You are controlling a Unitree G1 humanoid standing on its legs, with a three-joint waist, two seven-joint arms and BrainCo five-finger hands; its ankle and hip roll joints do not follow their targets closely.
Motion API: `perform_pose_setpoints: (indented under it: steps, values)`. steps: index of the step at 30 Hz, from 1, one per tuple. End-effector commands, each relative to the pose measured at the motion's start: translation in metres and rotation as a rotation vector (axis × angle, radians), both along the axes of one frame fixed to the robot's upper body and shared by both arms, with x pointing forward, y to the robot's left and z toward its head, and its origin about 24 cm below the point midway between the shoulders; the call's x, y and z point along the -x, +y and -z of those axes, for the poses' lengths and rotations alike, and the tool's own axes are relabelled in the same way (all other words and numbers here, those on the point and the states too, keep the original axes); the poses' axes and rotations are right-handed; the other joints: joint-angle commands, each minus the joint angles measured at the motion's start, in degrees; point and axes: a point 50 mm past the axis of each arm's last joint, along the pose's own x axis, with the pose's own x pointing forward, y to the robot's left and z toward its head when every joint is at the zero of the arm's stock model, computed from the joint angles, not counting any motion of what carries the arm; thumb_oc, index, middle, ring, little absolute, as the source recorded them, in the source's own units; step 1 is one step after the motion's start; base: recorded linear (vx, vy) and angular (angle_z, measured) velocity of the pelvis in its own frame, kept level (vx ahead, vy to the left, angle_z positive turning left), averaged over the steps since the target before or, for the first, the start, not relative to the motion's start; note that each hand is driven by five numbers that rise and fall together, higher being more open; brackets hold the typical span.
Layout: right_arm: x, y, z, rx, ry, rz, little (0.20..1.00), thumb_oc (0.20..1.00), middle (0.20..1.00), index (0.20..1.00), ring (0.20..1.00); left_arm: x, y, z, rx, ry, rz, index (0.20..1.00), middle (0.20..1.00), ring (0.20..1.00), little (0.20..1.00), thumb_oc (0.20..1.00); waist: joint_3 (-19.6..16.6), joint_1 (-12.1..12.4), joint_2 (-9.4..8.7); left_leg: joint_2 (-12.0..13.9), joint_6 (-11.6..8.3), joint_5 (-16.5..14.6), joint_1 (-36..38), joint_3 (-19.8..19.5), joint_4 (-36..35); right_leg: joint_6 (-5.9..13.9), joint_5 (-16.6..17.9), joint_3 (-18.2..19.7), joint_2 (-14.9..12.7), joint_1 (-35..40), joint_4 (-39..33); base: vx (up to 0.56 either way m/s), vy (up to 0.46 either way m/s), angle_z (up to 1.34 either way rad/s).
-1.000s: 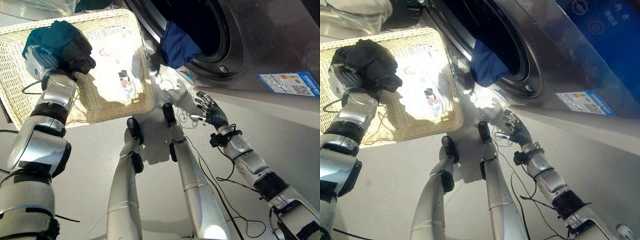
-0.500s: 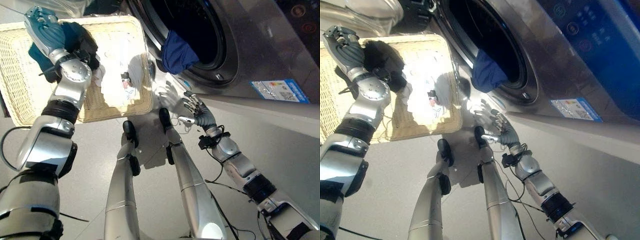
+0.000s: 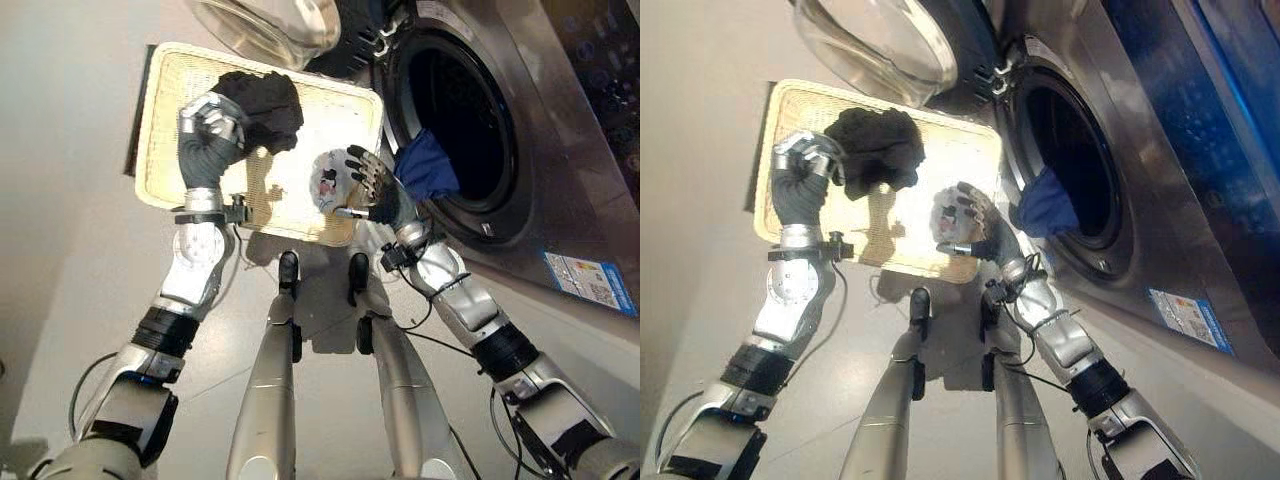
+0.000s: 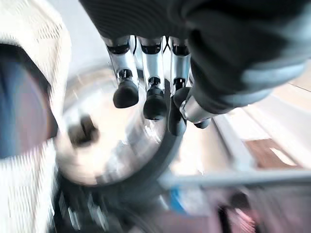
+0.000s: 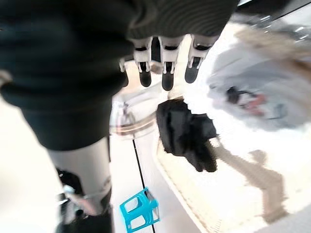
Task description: Put the clothes into the washing machine.
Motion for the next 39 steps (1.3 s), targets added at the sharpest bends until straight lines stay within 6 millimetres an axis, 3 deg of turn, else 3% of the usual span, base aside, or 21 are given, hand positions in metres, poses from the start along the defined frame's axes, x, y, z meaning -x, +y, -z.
perform_pose_setpoints:
  steps: [1,4,6,7,8,10,13,19,22,24,28,30,31,32,33,35,36,39]
  values:
    - [0.01,0.0,-0.007,-0.001,-0.051,-0.016,1.0,1.0,1.0,1.0,1.0,0.007,-0.018,-0.02,-0.047,-0.076,0.186,0.2,0.2,0.2,0.2,0.2,-0.8,-1.4,4.4,-5.3,3.46,-2.0,1.6,3.9,-0.4,4.32,-0.2,-0.8,0.3,3.7,-3.6,-0.04,-0.049,0.19]
    - [0.005,-0.001,-0.007,0.012,-0.036,-0.003,1.0,1.0,1.0,1.0,1.0,0.012,-0.023,-0.017,-0.098,-0.066,0.153,0.2,0.2,0.2,0.2,0.2,-0.8,-0.7,5.28,-5.2,3.21,-1.3,2.9,4.0,-1.3,4.14,-0.5,-1.5,0.0,5.3,-3.9,-0.02,-0.014,0.08]
    - [0.002,-0.005,-0.003,0.018,-0.023,0.01,1.0,1.0,1.0,1.0,1.0,0.005,-0.014,-0.013,-0.108,-0.023,-0.013,0.2,0.2,0.2,0.2,0.2,-0.8,-0.6,5.48,-5.2,3.08,-1.3,3.1,4.1,-1.2,4.08,-0.8,-1.9,-0.2,5.7,-3.7,0.0,-0.006,0.02]
    - [0.001,-0.006,-0.002,0.021,-0.017,0.017,1.0,1.0,1.0,1.0,1.0,0.0,-0.009,-0.01,-0.108,0.021,-0.083,0.464,0.464,0.464,0.464,0.464,-0.8,-0.5,5.51,-5.2,3.03,-1.3,3.2,4.1,-1.0,4.07,-0.9,-2.0,-0.3,5.8,-3.6,0.0,0.0,0.0]
    - [-0.001,-0.008,0.001,0.027,-0.005,0.034,1.0,1.0,1.0,1.0,1.0,-0.008,0.002,-0.003,-0.091,0.092,-0.2,1.0,1.0,1.0,1.0,1.0,-0.8,-0.5,5.55,-5.2,2.95,-1.3,3.1,4.1,-0.7,4.04,-1.1,-2.2,-0.4,5.8,-3.2,0.0,-0.033,0.01]
    - [-0.002,-0.015,0.01,0.035,0.028,0.067,1.0,1.0,1.0,1.0,1.0,-0.016,0.024,0.009,-0.096,0.161,-0.372,1.0,1.0,1.0,1.0,1.0,-0.8,-0.5,5.53,-5.0,2.89,-1.3,3.1,4.4,-0.2,3.88,-1.8,-2.3,-0.4,6.0,-2.4,0.02,-0.067,0.01]
    - [-0.002,-0.022,0.024,0.03,0.088,0.091,1.0,1.0,1.0,1.0,1.0,-0.019,0.041,0.018,-0.126,0.191,-0.538,1.0,1.0,1.0,1.0,1.0,-0.8,-0.8,5.34,-4.6,2.74,-1.5,3.5,4.5,0.3,3.55,-2.8,-2.1,0.0,6.3,-1.0,0.04,-0.089,0.02]
    - [0.008,-0.045,0.079,0.077,0.279,0.169,1.0,1.0,1.0,1.0,1.0,-0.038,0.086,0.034,-0.256,0.316,-0.95,1.0,1.0,1.0,1.0,1.0,-0.8,-3.5,4.11,-2.8,1.66,-2.3,3.2,5.9,3.9,2.41,-5.1,-1.2,0.8,6.3,3.0,0.07,-0.068,0.06]
    - [0.012,-0.053,0.092,0.077,0.329,0.177,1.0,1.0,1.0,1.0,1.0,-0.043,0.099,0.036,-0.277,0.372,-1.025,1.0,1.0,1.0,1.0,1.0,-0.8,-4.6,3.7,-2.2,1.54,-3.5,3.0,6.7,6.1,1.92,-5.9,-0.6,0.9,5.9,4.5,0.07,-0.015,-0.04]
    - [0.02,-0.064,0.108,0.084,0.378,0.191,1.0,1.0,1.0,1.0,1.0,-0.046,0.115,0.044,-0.265,0.455,-1.084,1.0,1.0,1.0,1.0,1.0,-0.8,-6.1,3.06,-1.7,1.73,-5.9,3.4,7.8,10.1,1.26,-7.0,0.1,0.7,6.2,6.4,0.09,0.003,-0.08]
    - [0.033,-0.078,0.13,0.087,0.434,0.207,1.0,1.0,1.0,1.0,1.0,-0.043,0.133,0.074,-0.267,0.601,-1.14,1.0,1.0,1.0,1.0,1.0,-0.8,-7.3,1.84,-2.6,1.99,-9.3,3.4,7.7,20.0,0.59,-8.6,1.4,-0.2,8.0,9.2,0.15,0.078,-0.15]
    - [0.039,-0.082,0.134,0.066,0.428,0.211,1.0,1.0,1.0,1.0,1.0,-0.038,0.138,0.088,-0.296,0.647,-1.159,1.0,1.0,1.0,1.0,1.0,-0.8,-7.1,1.95,-1.7,1.98,-7.9,3.6,7.3,18.7,0.55,-9.8,2.2,0.2,8.8,11.1,0.26,0.198,-0.12]
    - [0.042,-0.083,0.13,0.028,0.381,0.212,1.0,1.0,1.0,1.0,1.0,-0.034,0.142,0.099,-0.321,0.671,-1.173,1.0,1.0,1.0,1.0,1.0,-0.8,-6.7,2.24,-0.4,1.8,-5.9,4.9,7.5,12.7,0.91,-10.5,2.8,1.0,9.5,11.6,0.24,0.28,-0.2]
    - [0.042,-0.082,0.127,0.018,0.353,0.21,1.0,1.0,1.0,1.0,1.0,-0.033,0.145,0.102,-0.323,0.675,-1.179,1.0,1.0,1.0,1.0,1.0,-0.8,-6.3,2.79,0.7,1.04,-3.0,4.9,7.4,7.6,1.23,-11.0,3.1,1.9,9.6,11.7,0.31,0.411,-0.26]
    - [0.042,-0.082,0.122,0.006,0.307,0.202,1.0,1.0,1.0,1.0,1.0,-0.032,0.148,0.105,-0.343,0.682,-1.187,1.0,1.0,1.0,1.0,1.0,-0.8,-5.4,3.73,2.5,-0.46,2.5,3.8,7.2,1.8,1.48,-11.3,3.7,3.5,10.0,11.2,0.18,0.266,-0.24]
    - [0.042,-0.082,0.122,0.006,0.307,0.202,1.0,1.0,1.0,1.0,1.0,-0.032,0.148,0.105,-0.343,0.682,-1.187,1.0,1.0,1.0,1.0,1.0,-0.8,-5.4,3.73,2.5,-0.46,2.5,3.8,7.2,1.8,1.48,-11.3,3.7,3.5,10.0,11.2,0.1,0.149,-0.29]
    - [0.042,-0.082,0.12,0.001,0.284,0.196,1.0,1.0,1.0,1.0,1.0,-0.031,0.15,0.108,-0.364,0.696,-1.192,1.0,1.0,1.0,1.0,1.0,-0.8,-5.0,3.93,3.3,-1.29,5.5,3.0,7.2,-0.4,1.45,-12.0,4.1,3.7,10.8,10.7,0.1,0.129,-0.47]
    - [0.042,-0.082,0.12,0.001,0.284,0.196,1.0,1.0,1.0,1.0,1.0,-0.031,0.15,0.108,-0.364,0.696,-1.192,1.0,1.0,1.0,1.0,1.0,-0.8,-5.0,3.93,3.3,-1.29,5.5,3.0,7.2,-0.4,1.45,-12.0,4.1,3.7,10.8,10.7,0.09,0.162,-0.32]
